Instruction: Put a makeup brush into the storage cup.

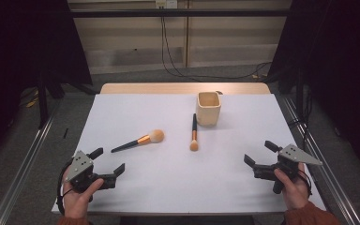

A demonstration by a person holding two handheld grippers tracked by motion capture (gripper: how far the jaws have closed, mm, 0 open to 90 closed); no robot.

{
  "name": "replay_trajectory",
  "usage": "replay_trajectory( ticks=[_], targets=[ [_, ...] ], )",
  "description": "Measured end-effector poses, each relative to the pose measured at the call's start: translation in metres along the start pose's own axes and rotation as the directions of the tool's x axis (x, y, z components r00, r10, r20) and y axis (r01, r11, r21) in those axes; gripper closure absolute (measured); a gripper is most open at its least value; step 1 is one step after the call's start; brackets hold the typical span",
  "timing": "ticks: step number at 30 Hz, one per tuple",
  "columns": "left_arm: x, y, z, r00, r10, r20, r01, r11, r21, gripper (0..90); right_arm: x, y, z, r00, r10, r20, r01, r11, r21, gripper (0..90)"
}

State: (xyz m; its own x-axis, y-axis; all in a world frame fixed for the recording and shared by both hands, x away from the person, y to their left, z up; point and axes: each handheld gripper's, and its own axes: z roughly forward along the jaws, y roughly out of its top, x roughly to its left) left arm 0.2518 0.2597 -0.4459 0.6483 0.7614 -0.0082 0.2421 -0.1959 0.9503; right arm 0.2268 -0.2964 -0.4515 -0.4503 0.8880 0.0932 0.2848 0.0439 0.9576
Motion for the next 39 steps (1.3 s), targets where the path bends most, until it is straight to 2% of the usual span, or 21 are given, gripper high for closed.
replay_trajectory(
  ticks=[2, 11, 14, 16, 19, 23, 32, 35, 39],
  targets=[
    [0.0, 0.001, 0.0, 1.0, 0.007, 0.0, -0.007, 1.0, -0.004, 2.9, 0.001, 0.001, 0.0, 0.9994, -0.033, 0.006, 0.033, 0.999, 0.001, 0.4],
    [-0.001, 0.006, 0.005, 0.9996, 0.026, 0.01, -0.026, 0.9997, -0.001, 2.9, 0.003, 0.001, 0.001, 0.9997, -0.024, -0.004, 0.024, 1.0, -0.001, 0.2],
    [0.001, 0.007, 0.01, 0.9987, 0.051, -0.001, -0.051, 0.9986, 0.011, 3.0, 0.003, 0.001, 0.001, 0.9998, -0.02, -0.004, 0.02, 1.0, 0.003, 0.1],
    [0.002, 0.007, 0.013, 0.9994, 0.034, 0.0, -0.034, 0.9993, 0.014, 3.0, 0.002, 0.001, 0.001, 0.9998, -0.017, -0.004, 0.017, 1.0, 0.001, 0.1],
    [0.002, 0.01, 0.018, 0.9985, 0.054, 0.008, -0.054, 0.9984, 0.019, 3.0, 0.002, 0.001, 0.001, 0.9999, -0.016, -0.003, 0.016, 1.0, 0.002, 0.1],
    [0.004, 0.012, 0.023, 0.9974, 0.069, -0.02, -0.068, 0.9975, 0.018, 3.8, 0.002, 0.002, 0.002, 0.9998, -0.017, -0.006, 0.017, 1.0, 0.002, 0.0],
    [0.01, 0.02, 0.034, 0.9984, 0.047, -0.031, -0.047, 0.9988, 0.01, 4.1, 0.002, 0.002, 0.002, 0.9999, -0.014, -0.007, 0.014, 1.0, -0.004, 0.1],
    [0.013, 0.019, 0.041, 0.9982, 0.048, -0.037, -0.047, 0.9984, 0.033, 4.0, 0.003, 0.002, 0.004, 0.9999, -0.009, -0.014, 0.009, 1.0, -0.001, 0.1],
    [0.016, 0.021, 0.046, 0.9982, 0.052, -0.029, -0.051, 0.9981, 0.035, 4.1, 0.003, 0.002, 0.006, 0.9997, -0.015, -0.021, 0.015, 1.0, 0.007, 0.0]
  ],
)
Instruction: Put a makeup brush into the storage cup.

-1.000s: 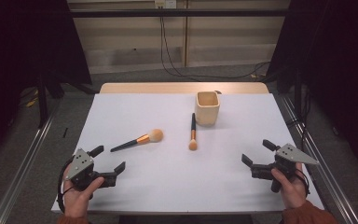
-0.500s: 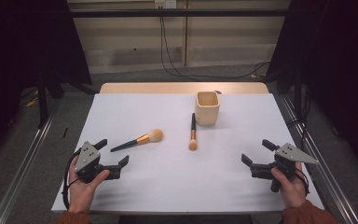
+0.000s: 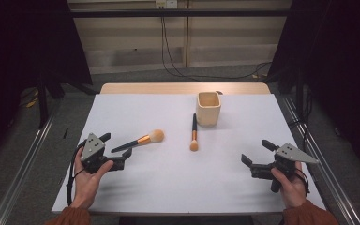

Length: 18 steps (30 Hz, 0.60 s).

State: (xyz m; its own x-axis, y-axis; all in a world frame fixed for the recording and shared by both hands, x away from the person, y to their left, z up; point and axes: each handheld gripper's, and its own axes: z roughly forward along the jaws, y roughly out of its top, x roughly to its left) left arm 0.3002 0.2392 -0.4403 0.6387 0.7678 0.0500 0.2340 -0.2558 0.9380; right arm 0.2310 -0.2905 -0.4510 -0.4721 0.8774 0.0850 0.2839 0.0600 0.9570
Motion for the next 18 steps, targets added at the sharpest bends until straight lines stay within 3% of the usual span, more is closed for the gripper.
replay_trajectory(
  ticks=[6, 9, 18],
  targets=[
    [0.008, 0.008, 0.007, 0.9997, -0.007, -0.021, 0.007, 0.9998, -0.021, 4.1, 0.0, 0.0, 0.002, 1.0, -0.002, -0.005, 0.002, 1.0, 0.007, 0.1],
    [0.012, 0.011, 0.01, 0.9996, 0.01, -0.026, -0.01, 0.9998, -0.019, 4.1, 0.001, 0.0, 0.002, 1.0, -0.004, -0.005, 0.004, 1.0, 0.005, 0.0],
    [0.018, 0.02, 0.021, 0.9995, 0.027, -0.014, -0.027, 0.9996, -0.013, 4.0, 0.0, -0.001, 0.001, 1.0, 0.0, 0.0, 0.0, 1.0, 0.006, 0.0]
  ],
)
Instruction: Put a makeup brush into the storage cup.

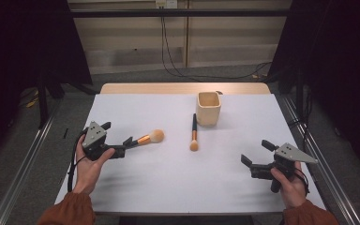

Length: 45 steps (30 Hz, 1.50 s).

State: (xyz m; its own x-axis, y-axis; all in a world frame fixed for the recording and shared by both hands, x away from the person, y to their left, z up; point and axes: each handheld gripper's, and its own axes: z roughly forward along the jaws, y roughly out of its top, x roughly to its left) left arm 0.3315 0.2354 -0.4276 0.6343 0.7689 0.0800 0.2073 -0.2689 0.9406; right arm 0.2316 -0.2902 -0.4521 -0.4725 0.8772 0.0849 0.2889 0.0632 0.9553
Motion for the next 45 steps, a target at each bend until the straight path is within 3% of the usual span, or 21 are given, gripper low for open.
replay_trajectory(
  ticks=[14, 21, 25, 30, 42, 44, 45],
  targets=[
    [-0.002, 0.008, 0.027, 0.9986, 0.013, 0.051, -0.015, 0.9994, 0.032, 4.1, 0.0, 0.0, 0.0, 1.0, -0.001, -0.002, 0.001, 1.0, 0.001, 0.0],
    [0.004, 0.01, 0.037, 0.9991, 0.025, 0.035, -0.027, 0.9987, 0.043, 4.1, 0.0, 0.0, 0.0, 1.0, -0.002, -0.003, 0.002, 1.0, 0.002, 0.0],
    [0.005, 0.011, 0.046, 0.998, 0.017, 0.061, -0.02, 0.9981, 0.058, 4.1, 0.001, 0.0, 0.0, 1.0, -0.002, -0.004, 0.002, 1.0, 0.005, 0.0],
    [0.007, 0.015, 0.056, 0.9956, 0.014, 0.093, -0.025, 0.9935, 0.111, 4.1, 0.0, 0.0, 0.0, 1.0, -0.006, -0.007, 0.006, 1.0, 0.006, 0.0],
    [0.015, 0.013, 0.061, 0.9945, 0.003, 0.104, -0.023, 0.98, 0.197, 4.2, 0.0, 0.0, 0.0, 0.9999, -0.007, -0.008, 0.007, 1.0, 0.009, 0.0],
    [0.017, 0.012, 0.062, 0.9939, 0.009, 0.11, -0.034, 0.9732, 0.227, 4.2, 0.001, 0.0, 0.0, 0.9999, -0.009, -0.009, 0.01, 1.0, 0.009, 0.0],
    [0.018, 0.012, 0.063, 0.9921, 0.013, 0.124, -0.045, 0.966, 0.254, 4.3, 0.001, 0.0, 0.0, 0.9999, -0.01, -0.01, 0.01, 1.0, 0.009, 0.0]
  ],
)
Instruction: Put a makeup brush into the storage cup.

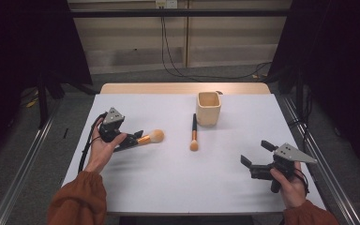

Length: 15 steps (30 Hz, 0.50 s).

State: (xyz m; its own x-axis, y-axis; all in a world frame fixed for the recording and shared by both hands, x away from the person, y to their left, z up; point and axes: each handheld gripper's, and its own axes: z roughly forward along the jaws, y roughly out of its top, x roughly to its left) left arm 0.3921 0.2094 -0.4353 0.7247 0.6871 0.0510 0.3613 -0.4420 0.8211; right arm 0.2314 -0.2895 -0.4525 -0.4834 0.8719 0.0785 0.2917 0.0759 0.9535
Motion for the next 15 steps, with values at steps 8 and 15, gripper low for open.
replay_trajectory(
  ticks=[8, 15],
  targets=[
    [0.001, 0.008, 0.008, 0.9985, 0.04, 0.036, -0.044, 0.9909, 0.127, 5.0, 0.0, 0.0, -0.001, 1.0, 0.004, 0.0, -0.004, 1.0, 0.002, 0.0],
    [0.001, 0.009, 0.016, 0.9979, 0.027, 0.059, -0.038, 0.9788, 0.201, 5.4, 0.0, 0.0, -0.001, 1.0, 0.001, -0.001, -0.001, 1.0, 0.004, 0.0]
  ],
)
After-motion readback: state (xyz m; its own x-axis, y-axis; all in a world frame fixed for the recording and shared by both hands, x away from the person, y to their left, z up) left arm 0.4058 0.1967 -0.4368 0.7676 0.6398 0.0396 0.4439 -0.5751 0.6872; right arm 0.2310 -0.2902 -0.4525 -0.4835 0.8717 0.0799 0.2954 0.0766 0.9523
